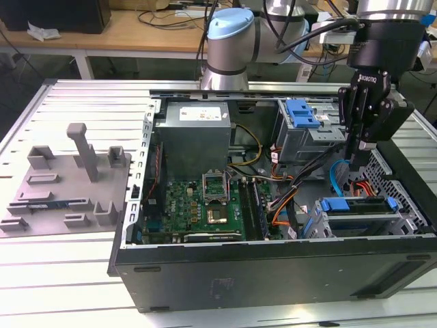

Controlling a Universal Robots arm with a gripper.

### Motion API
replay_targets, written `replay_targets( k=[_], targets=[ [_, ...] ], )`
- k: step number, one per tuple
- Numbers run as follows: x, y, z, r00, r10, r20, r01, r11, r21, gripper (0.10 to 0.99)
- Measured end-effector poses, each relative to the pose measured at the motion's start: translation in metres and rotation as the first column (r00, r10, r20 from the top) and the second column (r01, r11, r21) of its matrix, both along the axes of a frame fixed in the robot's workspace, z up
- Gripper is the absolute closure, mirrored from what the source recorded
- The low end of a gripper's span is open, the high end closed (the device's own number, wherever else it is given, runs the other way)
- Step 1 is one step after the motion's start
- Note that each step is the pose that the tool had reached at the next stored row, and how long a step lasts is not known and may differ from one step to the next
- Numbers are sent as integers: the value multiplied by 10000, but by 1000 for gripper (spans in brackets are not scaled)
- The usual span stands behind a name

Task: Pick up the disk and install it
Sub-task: 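Insert the second disk wire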

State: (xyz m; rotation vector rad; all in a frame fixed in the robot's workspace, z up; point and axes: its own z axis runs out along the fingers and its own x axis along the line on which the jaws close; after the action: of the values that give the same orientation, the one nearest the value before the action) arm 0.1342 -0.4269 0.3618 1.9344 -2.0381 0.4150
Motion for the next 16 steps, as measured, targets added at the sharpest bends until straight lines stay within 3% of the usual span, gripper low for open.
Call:
replay_targets(
  k=[16],
  targets=[
    [27, 0, -39, 10000, 23, 6, -23, 10000, 5, 784]
  ],
)
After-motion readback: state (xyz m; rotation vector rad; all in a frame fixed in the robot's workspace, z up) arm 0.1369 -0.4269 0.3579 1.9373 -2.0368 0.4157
